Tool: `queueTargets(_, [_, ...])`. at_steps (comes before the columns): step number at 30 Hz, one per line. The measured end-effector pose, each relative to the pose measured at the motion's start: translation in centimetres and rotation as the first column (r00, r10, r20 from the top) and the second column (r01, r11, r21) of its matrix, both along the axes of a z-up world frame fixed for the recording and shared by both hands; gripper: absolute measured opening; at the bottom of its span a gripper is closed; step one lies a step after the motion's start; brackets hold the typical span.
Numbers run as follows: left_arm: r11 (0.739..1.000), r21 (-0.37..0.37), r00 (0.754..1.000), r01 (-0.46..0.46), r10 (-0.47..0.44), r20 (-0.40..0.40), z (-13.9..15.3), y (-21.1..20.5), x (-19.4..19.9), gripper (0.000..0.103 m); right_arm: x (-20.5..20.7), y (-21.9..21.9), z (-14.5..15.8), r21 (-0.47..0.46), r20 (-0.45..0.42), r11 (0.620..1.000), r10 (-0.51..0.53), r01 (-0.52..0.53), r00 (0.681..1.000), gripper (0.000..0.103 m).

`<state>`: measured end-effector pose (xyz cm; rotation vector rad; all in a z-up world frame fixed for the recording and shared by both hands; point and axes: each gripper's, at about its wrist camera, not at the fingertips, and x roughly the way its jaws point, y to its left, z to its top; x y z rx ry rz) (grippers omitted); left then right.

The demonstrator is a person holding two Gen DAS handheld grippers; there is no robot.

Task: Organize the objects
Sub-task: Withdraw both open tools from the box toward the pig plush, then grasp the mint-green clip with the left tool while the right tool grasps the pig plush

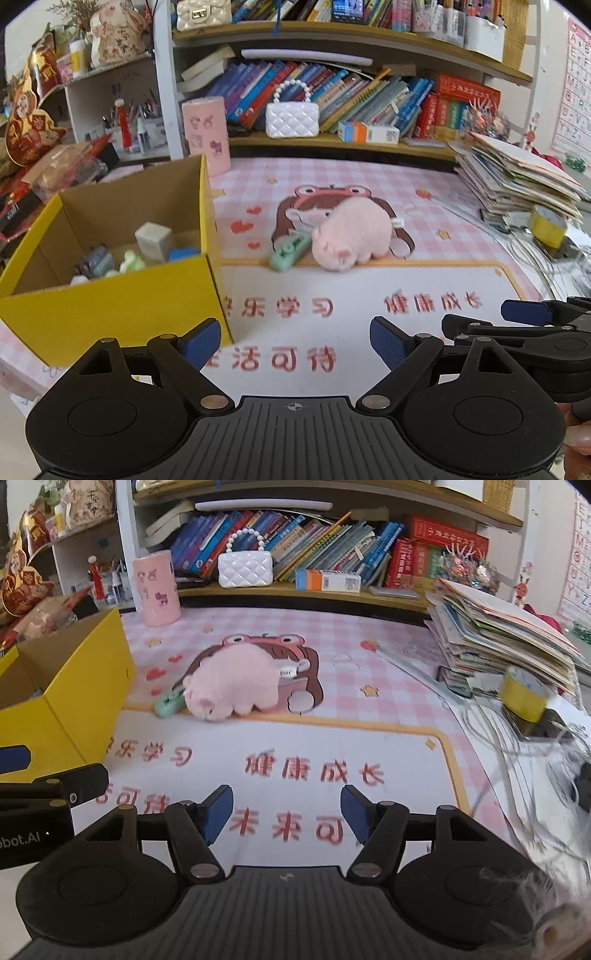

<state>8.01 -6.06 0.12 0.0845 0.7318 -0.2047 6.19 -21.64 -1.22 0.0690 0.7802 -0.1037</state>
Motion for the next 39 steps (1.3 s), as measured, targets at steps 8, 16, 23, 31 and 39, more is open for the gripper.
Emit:
queueTargets(8, [0.999,0.032,0.999,-0.036,0.037,-0.002,-0.1,-2.0,2.2,0.081,3.1,-2.3,-0.5,0.039,-0.005,0.999,0.028,-0.028,1.000,0.062])
queueTargets(16, [0.995,0.065,0.997,-0.075,0.075,0.002,-0.6,-3.9,5.4,0.052,6.5,-4.3,-0.6,0.046,0.013,0.998,0.035,-0.035,0.999,0.062])
queueTargets(23, [0.978,0.101,0.983,-0.181,0.183,-0.018,-2.7,-5.2,9.3,0.032,9.6,-5.3,-0.6,0.055,0.027,0.997,0.050,-0.052,0.998,0.062])
queueTargets(31, [0.968,0.119,0.970,-0.219,0.230,-0.080,-5.6,-6.2,14.3,0.034,11.7,-6.1,-0.7,0.057,0.026,0.996,0.071,-0.073,0.997,0.062])
queueTargets(39, [0.960,0.147,0.963,-0.241,0.255,-0.091,-6.9,-6.5,16.9,0.036,13.0,-7.7,-1.1,0.061,0.011,0.997,0.052,-0.053,0.999,0.062])
